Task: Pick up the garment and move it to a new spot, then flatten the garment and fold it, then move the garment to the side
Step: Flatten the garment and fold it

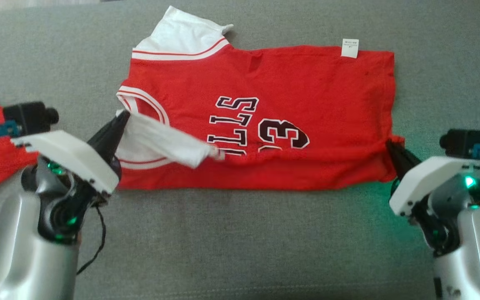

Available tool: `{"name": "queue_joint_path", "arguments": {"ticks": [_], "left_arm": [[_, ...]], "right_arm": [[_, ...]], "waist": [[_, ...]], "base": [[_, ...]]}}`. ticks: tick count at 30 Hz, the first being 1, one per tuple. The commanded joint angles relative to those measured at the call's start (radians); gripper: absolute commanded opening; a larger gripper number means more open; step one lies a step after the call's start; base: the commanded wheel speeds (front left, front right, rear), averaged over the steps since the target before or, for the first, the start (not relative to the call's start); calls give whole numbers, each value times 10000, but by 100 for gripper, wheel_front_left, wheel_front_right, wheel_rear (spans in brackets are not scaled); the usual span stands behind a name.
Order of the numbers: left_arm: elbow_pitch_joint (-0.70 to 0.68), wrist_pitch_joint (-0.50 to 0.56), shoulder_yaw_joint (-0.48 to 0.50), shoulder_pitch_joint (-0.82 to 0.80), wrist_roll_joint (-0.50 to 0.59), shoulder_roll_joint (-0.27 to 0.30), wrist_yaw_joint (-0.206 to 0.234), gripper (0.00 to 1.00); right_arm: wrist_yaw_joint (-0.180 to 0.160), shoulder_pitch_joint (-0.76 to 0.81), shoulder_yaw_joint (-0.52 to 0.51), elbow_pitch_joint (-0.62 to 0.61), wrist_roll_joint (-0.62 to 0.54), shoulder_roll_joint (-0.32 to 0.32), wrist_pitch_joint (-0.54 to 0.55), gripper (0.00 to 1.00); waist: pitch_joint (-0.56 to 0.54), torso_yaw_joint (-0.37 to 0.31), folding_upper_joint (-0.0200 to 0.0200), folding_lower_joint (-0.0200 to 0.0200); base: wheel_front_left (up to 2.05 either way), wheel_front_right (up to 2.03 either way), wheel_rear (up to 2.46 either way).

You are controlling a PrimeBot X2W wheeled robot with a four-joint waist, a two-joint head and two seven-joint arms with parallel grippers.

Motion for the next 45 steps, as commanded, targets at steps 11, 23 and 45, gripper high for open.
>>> {"name": "queue_joint_path", "arguments": {"ticks": [11, 23, 45], "left_arm": [[1600, -1762, 638, -1513, 83, -289, -307, 100], [624, -6466, -43, 153, 3468, -489, 873, 100], [-196, -7097, -839, 2854, 5368, -111, 1934, 100]], "right_arm": [[65, -1310, 978, 1062, 367, -318, -2102, 100], [65, -192, 1178, -422, -976, -464, -5698, 100], [65, 2522, 822, -2264, -1706, 46, -5474, 100]], "waist": [[422, -43, 0, -1], [10, 8, 0, -1], [-1071, 124, 0, -1]], "base": [[0, 0, 0], [0, 0, 0], [0, 0, 0]]}}
